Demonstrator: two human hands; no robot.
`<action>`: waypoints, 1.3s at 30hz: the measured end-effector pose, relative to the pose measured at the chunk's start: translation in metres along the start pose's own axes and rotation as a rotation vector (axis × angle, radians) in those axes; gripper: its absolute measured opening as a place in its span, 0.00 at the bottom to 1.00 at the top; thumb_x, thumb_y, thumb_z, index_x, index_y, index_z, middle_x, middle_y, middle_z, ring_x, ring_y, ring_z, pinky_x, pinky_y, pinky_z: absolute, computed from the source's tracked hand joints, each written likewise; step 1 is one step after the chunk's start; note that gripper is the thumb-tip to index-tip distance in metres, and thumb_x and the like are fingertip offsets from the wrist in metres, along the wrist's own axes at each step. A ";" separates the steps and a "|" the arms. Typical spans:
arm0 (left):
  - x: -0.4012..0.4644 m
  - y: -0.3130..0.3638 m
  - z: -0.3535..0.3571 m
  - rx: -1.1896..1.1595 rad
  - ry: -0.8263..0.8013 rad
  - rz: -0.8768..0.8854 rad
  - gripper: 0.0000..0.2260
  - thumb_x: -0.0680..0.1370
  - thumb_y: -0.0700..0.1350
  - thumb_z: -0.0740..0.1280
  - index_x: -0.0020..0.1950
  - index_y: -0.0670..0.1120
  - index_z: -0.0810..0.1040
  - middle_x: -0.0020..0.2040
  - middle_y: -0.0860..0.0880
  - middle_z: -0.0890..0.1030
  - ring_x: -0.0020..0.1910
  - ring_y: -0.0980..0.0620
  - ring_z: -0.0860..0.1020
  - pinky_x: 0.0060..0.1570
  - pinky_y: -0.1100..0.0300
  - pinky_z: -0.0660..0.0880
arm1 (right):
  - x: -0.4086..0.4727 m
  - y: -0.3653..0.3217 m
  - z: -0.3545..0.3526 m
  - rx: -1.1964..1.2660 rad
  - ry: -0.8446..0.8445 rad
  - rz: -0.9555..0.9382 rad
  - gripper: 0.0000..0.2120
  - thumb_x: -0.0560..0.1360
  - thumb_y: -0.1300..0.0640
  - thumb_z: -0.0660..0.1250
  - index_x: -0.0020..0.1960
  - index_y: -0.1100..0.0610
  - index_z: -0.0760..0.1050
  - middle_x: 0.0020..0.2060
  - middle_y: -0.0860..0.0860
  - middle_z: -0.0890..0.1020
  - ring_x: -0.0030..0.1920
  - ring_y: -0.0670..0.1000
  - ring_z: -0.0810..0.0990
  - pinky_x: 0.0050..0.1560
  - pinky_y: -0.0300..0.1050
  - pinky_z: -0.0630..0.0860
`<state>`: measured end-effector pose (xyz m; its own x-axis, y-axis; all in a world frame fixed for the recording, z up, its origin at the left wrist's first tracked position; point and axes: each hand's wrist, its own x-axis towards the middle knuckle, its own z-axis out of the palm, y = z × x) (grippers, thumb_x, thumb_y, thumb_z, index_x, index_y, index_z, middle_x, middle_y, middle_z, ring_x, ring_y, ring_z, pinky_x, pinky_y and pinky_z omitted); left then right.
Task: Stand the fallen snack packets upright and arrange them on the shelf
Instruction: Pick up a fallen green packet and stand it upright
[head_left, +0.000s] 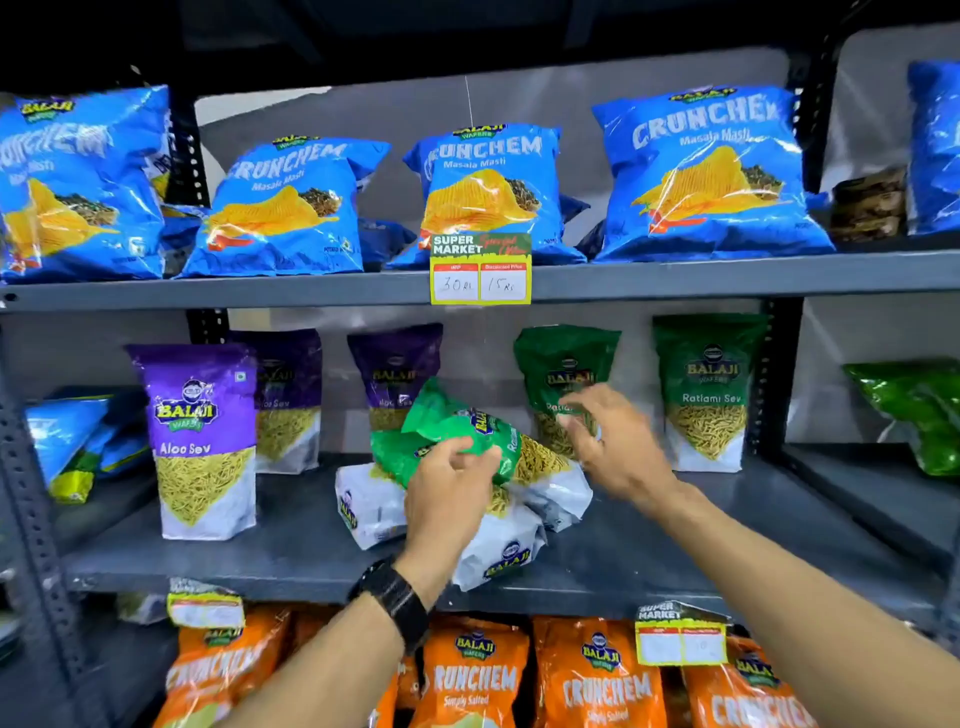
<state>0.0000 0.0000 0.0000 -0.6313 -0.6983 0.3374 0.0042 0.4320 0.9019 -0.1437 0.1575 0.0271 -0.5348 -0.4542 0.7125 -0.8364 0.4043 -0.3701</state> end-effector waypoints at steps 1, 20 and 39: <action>0.005 -0.004 0.006 0.043 -0.030 -0.041 0.23 0.70 0.66 0.70 0.55 0.52 0.85 0.44 0.50 0.87 0.50 0.43 0.86 0.56 0.42 0.84 | 0.005 0.011 0.007 0.090 -0.064 0.109 0.18 0.79 0.47 0.64 0.63 0.55 0.80 0.55 0.51 0.83 0.59 0.57 0.82 0.59 0.53 0.79; 0.050 0.003 0.055 0.423 0.061 -0.170 0.26 0.69 0.68 0.68 0.48 0.45 0.82 0.50 0.42 0.88 0.52 0.38 0.85 0.52 0.50 0.82 | 0.059 0.107 0.094 0.622 -0.719 0.831 0.35 0.58 0.36 0.81 0.58 0.56 0.82 0.54 0.55 0.88 0.59 0.58 0.85 0.66 0.61 0.78; -0.012 0.009 0.043 -0.565 -0.354 0.031 0.34 0.70 0.28 0.77 0.68 0.53 0.72 0.60 0.45 0.86 0.56 0.48 0.86 0.50 0.60 0.85 | -0.085 0.020 -0.030 0.898 -0.168 0.680 0.28 0.63 0.49 0.81 0.58 0.59 0.77 0.51 0.55 0.89 0.51 0.55 0.89 0.53 0.51 0.83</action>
<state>-0.0256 0.0364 -0.0072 -0.8403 -0.4196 0.3433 0.3711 0.0164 0.9284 -0.1112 0.2277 -0.0231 -0.8630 -0.4864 0.1367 -0.1138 -0.0763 -0.9906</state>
